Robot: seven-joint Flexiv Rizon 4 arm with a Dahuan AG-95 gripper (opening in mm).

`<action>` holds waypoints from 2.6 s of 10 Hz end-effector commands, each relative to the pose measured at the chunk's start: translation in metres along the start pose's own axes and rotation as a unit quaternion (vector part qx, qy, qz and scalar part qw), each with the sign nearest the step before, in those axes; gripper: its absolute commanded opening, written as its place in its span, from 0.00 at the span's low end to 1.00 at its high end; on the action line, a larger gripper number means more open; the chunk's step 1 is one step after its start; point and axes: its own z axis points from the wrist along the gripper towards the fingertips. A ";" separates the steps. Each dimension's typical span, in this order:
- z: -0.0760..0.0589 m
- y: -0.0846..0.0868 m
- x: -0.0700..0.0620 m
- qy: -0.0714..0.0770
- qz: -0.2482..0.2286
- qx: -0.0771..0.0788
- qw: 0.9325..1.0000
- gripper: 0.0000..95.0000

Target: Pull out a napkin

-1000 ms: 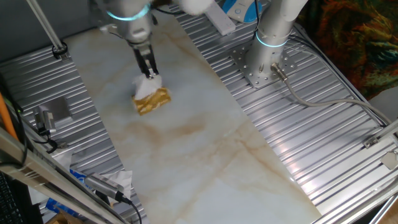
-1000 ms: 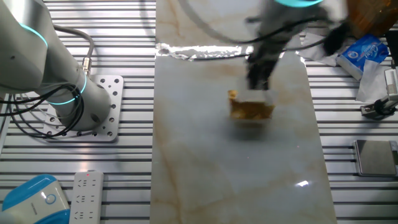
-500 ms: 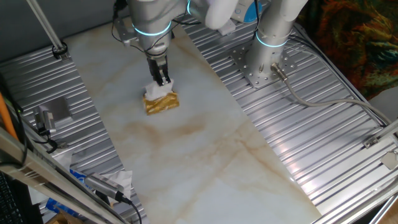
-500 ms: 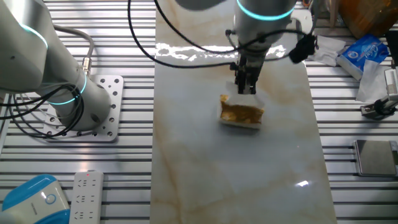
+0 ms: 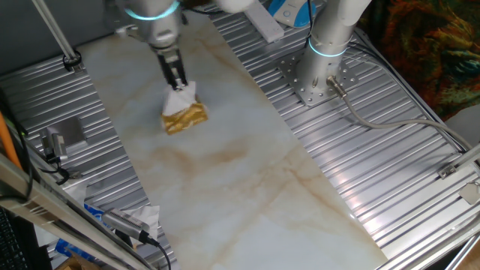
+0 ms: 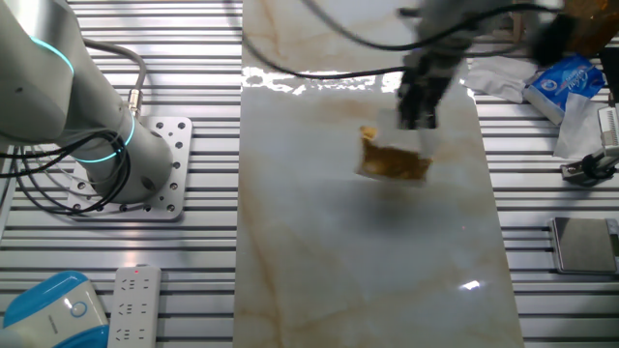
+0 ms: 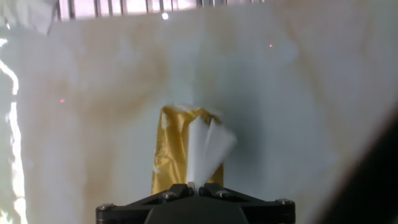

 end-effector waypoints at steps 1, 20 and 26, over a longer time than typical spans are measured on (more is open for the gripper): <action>0.077 -0.011 0.012 -0.042 -0.011 -0.003 0.999 0.00; 0.099 -0.019 0.011 -0.047 -0.023 -0.010 0.999 0.00; 0.026 -0.005 0.000 -0.029 -0.016 -0.011 0.999 0.00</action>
